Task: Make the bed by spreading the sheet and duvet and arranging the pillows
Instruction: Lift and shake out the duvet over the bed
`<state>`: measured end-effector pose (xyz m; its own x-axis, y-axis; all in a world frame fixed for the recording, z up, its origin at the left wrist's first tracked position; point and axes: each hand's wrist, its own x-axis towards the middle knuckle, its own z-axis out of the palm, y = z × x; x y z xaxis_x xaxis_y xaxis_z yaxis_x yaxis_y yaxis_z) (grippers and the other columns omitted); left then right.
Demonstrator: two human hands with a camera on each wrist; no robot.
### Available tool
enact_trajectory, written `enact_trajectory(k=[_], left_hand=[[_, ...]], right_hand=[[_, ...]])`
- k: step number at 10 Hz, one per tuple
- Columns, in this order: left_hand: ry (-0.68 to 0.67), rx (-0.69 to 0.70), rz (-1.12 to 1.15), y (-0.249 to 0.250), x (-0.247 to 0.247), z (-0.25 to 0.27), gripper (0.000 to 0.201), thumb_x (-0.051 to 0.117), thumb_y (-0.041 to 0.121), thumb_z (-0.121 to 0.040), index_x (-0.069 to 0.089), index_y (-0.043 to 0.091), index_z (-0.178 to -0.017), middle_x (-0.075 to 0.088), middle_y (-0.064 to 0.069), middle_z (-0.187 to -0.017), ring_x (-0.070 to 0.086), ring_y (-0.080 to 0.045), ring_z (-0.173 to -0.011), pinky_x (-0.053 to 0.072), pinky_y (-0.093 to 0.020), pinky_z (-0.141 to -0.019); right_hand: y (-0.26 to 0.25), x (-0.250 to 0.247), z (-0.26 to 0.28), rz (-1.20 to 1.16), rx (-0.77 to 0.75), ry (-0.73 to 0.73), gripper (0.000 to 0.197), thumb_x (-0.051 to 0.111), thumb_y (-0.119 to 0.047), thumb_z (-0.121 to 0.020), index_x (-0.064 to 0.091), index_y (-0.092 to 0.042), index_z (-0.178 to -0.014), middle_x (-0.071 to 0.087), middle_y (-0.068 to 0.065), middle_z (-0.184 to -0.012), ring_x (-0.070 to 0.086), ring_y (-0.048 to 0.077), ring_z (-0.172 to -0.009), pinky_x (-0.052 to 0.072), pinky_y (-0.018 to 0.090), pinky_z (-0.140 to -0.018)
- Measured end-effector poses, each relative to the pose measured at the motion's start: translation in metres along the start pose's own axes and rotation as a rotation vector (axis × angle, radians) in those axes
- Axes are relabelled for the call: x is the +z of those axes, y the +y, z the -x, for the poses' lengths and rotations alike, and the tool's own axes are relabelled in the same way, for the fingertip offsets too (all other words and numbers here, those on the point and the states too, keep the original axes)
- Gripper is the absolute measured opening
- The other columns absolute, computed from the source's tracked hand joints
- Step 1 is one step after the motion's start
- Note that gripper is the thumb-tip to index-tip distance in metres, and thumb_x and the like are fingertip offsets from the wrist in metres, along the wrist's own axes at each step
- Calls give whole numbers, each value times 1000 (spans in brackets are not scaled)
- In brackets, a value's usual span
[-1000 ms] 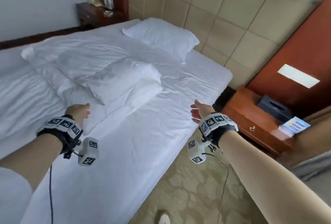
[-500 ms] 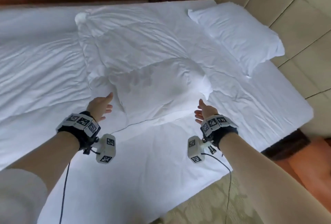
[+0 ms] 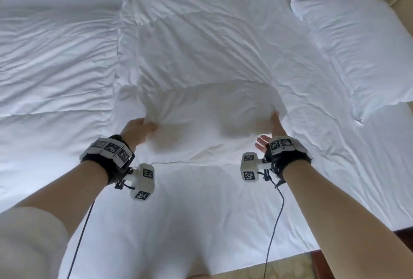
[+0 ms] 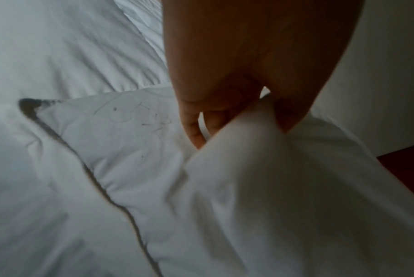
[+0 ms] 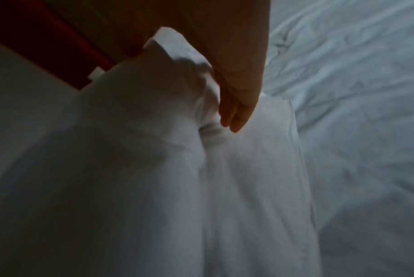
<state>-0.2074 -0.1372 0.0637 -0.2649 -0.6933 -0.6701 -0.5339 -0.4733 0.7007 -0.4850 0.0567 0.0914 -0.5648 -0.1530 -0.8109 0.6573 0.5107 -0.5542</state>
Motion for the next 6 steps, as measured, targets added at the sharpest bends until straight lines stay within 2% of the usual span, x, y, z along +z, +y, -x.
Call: enact_trajectory(k=[1,2,3,4,5,6], left_hand=[[83,56,31,18,-2,20,17,49,20,-77,60,9,-85,58,-11,-83,52,-26,-76,42,-34,-67],[74,171,149,49,-29,57,17,45,7,-80,59,16,-79,57,-6,-78,51,-23,-68,41,-30,-60],[85,317,223,80,-78,90,14,49,9,-70,57,17,-79,54,-8,-76,49,-21,-64,38,-27,-57],[136,367,250,74,-125,102,15,46,5,-76,51,18,-72,51,-4,-69,48,-17,-56,38,-20,-49],[245,239,180,12,-152,85,15,45,5,-78,51,14,-68,51,-7,-66,49,-20,-60,38,-19,-47],[287,15,-136,-67,-146,50,20,47,28,-65,51,9,-62,52,-16,-68,51,-32,-72,38,-32,-61]], right_hand=[[-10,-8,-9,17,0,-3,86,37,-80,-77,42,-13,-131,50,6,-81,62,23,-63,52,31,-58],[-27,-18,7,135,-19,47,56,39,-56,-94,33,-27,-141,58,13,-106,59,17,-59,43,23,-38],[-44,-22,20,386,-113,27,64,61,-29,-87,34,-23,-145,61,16,-123,62,22,-89,50,26,-65],[-47,-7,35,582,-185,-51,39,58,-31,-86,58,-15,-121,70,1,-56,67,21,-76,53,31,-71],[-28,19,38,893,-194,-76,15,55,-43,-76,61,-29,-77,67,1,-72,63,27,-85,47,28,-75],[15,32,17,751,-126,-98,10,55,-22,-90,49,-22,-98,64,3,-68,54,27,-77,50,26,-60]])
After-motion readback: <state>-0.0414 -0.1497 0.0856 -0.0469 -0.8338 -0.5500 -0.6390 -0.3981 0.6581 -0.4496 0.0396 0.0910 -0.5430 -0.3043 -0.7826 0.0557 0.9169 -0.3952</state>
